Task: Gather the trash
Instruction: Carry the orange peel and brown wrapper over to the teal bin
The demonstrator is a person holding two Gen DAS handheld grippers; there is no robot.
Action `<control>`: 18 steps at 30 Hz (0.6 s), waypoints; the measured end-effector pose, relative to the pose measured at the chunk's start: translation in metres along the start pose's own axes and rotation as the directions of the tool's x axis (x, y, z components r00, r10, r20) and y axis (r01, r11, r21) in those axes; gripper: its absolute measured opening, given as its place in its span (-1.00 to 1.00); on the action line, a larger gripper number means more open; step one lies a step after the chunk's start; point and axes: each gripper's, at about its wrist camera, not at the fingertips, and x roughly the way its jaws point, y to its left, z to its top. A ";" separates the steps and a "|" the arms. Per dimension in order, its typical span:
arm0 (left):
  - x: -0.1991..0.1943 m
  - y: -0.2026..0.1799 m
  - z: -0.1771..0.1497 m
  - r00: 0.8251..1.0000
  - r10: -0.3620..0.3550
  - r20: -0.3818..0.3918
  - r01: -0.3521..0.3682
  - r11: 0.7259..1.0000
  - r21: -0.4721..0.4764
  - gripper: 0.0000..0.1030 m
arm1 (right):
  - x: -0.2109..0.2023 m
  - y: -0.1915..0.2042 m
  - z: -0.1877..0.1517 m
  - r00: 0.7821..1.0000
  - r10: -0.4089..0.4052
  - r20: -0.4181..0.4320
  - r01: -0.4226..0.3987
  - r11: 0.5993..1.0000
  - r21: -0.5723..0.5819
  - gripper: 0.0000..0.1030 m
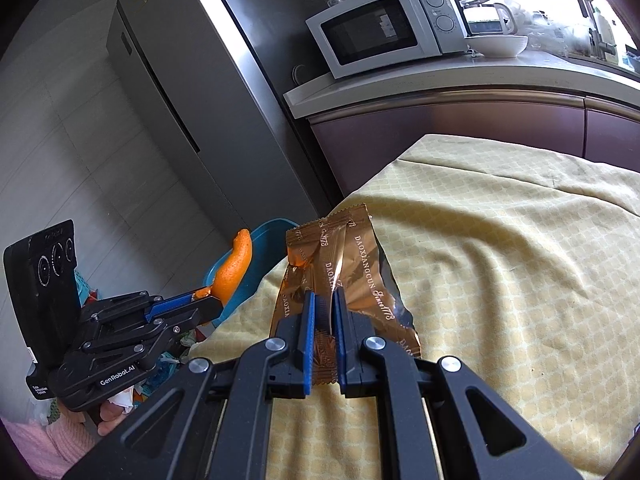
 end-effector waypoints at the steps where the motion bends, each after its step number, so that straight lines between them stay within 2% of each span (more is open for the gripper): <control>1: 0.000 0.001 0.000 1.000 0.002 0.000 -0.002 1.000 -0.002 -0.74 | 0.001 0.001 0.000 1.000 0.002 -0.001 -0.002 1.000 -0.001 -0.84; 18: -0.004 0.021 0.001 0.999 0.044 0.010 -0.044 0.998 -0.033 -0.74 | 0.023 0.018 0.006 0.999 0.025 -0.028 -0.026 0.999 -0.033 -0.85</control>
